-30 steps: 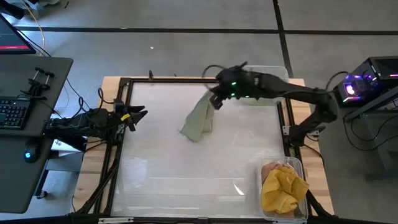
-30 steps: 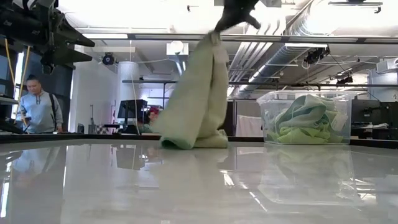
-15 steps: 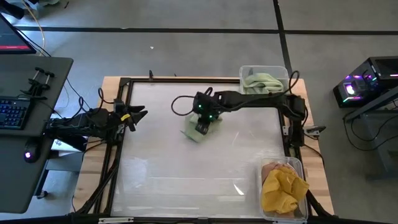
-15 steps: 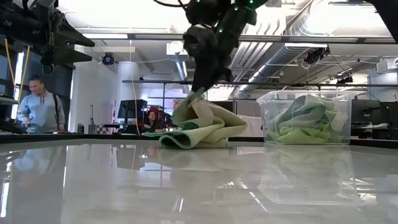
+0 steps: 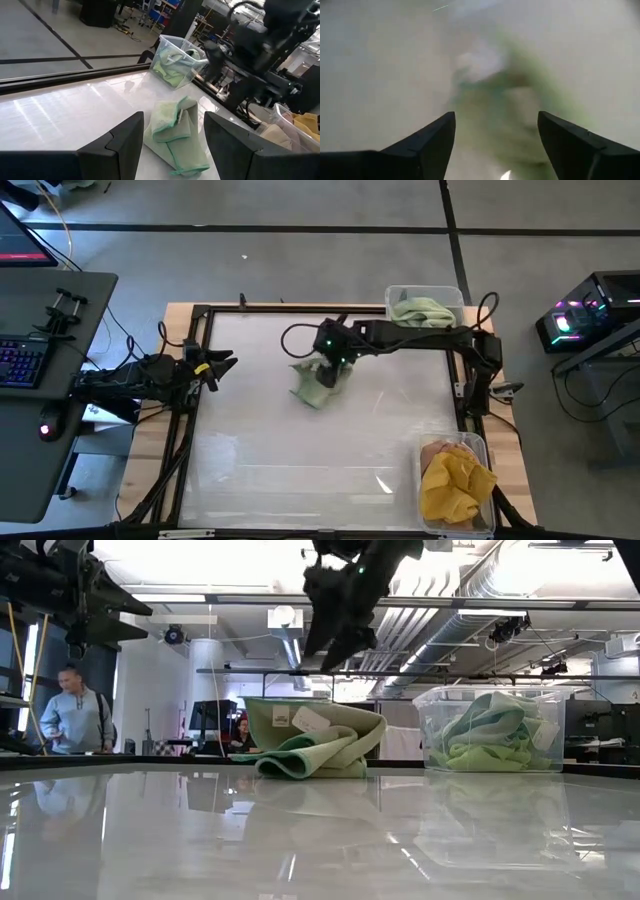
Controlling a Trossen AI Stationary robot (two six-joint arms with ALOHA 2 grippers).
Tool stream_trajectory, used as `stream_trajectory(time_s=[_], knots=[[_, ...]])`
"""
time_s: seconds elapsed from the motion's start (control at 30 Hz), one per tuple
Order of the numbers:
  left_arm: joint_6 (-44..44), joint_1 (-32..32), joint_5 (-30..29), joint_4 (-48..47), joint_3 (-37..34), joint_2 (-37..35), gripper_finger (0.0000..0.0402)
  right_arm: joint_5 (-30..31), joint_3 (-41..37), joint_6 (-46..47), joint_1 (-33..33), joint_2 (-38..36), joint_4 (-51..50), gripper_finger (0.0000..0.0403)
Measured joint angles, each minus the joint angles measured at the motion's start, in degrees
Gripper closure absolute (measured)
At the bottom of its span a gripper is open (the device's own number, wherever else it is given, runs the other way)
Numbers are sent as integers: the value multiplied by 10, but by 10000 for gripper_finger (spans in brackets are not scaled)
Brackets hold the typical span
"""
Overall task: Sort towels by color in basket
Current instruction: Put the light green towel in the top transparent bin
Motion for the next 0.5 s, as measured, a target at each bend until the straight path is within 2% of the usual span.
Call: stream_trajectory(time_s=[0.1,0.17,0.27,0.4,0.5], knots=[[0,0,0,-3,0,0,207,84,0,21,-14,12,16,124],[0,0,0,-10,0,0,207,85,0,28,-29,29,24,123],[0,0,0,-16,0,0,207,32,0,29,-49,61,27,123],[0,0,0,-17,0,0,207,-88,0,8,-55,114,26,123],[0,0,0,-17,0,0,207,-107,0,-41,-32,151,21,129]])
